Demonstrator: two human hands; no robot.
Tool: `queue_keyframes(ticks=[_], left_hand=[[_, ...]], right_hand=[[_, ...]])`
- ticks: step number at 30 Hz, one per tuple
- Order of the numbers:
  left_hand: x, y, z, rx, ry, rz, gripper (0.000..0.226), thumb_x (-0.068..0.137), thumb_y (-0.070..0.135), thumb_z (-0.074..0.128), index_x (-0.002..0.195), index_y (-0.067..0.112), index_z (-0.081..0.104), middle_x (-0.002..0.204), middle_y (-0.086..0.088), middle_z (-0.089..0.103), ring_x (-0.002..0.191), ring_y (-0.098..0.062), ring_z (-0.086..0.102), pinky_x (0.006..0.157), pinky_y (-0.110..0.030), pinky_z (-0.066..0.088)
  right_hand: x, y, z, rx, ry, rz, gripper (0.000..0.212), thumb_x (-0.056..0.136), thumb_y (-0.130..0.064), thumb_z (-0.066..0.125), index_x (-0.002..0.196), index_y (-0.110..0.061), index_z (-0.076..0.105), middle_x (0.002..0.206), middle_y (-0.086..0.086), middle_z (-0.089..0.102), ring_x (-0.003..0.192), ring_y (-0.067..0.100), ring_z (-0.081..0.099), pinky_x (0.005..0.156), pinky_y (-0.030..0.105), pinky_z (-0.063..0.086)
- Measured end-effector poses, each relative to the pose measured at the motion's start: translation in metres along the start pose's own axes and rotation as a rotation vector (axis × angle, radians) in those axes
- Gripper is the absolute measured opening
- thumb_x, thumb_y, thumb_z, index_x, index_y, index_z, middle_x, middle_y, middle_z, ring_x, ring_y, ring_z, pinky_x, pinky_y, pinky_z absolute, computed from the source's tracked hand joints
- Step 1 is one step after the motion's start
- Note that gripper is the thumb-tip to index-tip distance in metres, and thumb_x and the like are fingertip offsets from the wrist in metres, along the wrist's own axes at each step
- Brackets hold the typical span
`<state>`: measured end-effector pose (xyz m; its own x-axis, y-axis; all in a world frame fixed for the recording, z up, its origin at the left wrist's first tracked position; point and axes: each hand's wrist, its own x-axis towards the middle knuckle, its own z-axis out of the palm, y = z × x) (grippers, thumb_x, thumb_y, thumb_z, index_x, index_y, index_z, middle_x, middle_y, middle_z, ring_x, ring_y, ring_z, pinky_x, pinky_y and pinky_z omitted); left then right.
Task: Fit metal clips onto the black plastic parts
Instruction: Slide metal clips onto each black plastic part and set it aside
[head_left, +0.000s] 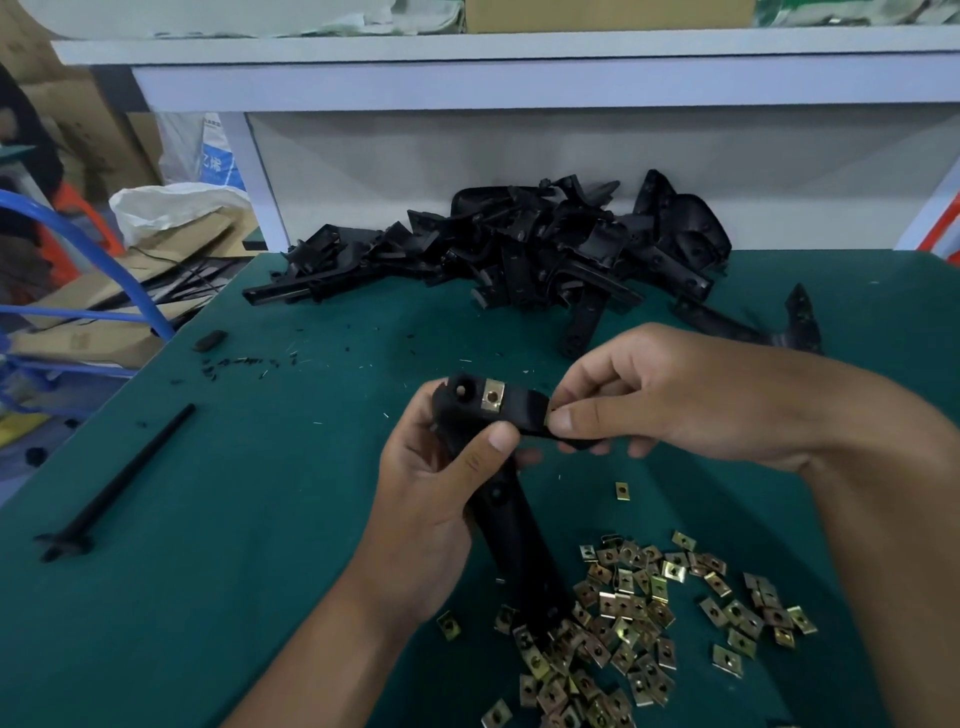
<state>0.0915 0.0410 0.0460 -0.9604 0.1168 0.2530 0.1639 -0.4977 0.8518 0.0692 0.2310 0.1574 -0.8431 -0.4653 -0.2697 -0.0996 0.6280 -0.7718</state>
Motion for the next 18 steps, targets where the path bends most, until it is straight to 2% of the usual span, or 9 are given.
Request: queue_keyframes(ticks=[3,5,9,12,18], left_hand=[[0.002,0.003,-0.002,-0.058,0.046,-0.032,0.05,0.08,0.045,0.081,0.108,0.008,0.062,0.109,-0.016,0.064,0.101,-0.027,0.061,0.088,-0.035,0.052],[0.002,0.003,-0.001,-0.062,0.069,-0.027,0.048,0.088,0.042,0.075,0.113,0.004,0.06,0.11,-0.016,0.063,0.102,-0.025,0.059,0.09,-0.036,0.049],[0.002,0.004,0.001,-0.065,0.066,0.008,0.037,0.097,0.035,0.066,0.114,0.003,0.059,0.111,-0.012,0.066,0.104,-0.018,0.064,0.088,-0.025,0.053],[0.002,0.002,0.002,-0.077,0.067,0.012,0.043,0.094,0.031,0.065,0.113,-0.006,0.057,0.114,-0.015,0.065,0.109,-0.023,0.062,0.093,-0.029,0.052],[0.0,0.006,0.006,-0.037,0.037,0.008,0.033,0.096,0.031,0.065,0.111,0.002,0.06,0.114,-0.012,0.068,0.108,-0.023,0.063,0.09,-0.031,0.054]], right_hand=[[0.001,0.001,-0.002,0.026,0.032,0.003,0.025,0.084,-0.043,0.068,0.096,-0.023,0.075,0.086,-0.011,0.076,0.073,-0.003,0.064,0.063,0.017,0.05],[-0.001,0.002,-0.005,0.078,0.056,-0.027,0.028,0.083,-0.044,0.069,0.1,-0.022,0.073,0.086,-0.011,0.075,0.074,-0.001,0.066,0.066,0.018,0.053],[-0.008,0.003,-0.015,0.118,0.042,-0.087,0.04,0.068,-0.041,0.082,0.102,-0.024,0.07,0.091,-0.005,0.075,0.074,0.007,0.067,0.07,0.018,0.053],[-0.01,0.005,-0.018,0.101,0.065,-0.077,0.038,0.067,-0.037,0.082,0.101,-0.024,0.071,0.09,-0.004,0.075,0.071,0.008,0.066,0.069,0.017,0.053],[-0.013,0.004,-0.016,0.084,0.112,-0.096,0.037,0.067,-0.041,0.081,0.099,-0.026,0.071,0.089,-0.008,0.074,0.07,0.005,0.064,0.068,0.019,0.052]])
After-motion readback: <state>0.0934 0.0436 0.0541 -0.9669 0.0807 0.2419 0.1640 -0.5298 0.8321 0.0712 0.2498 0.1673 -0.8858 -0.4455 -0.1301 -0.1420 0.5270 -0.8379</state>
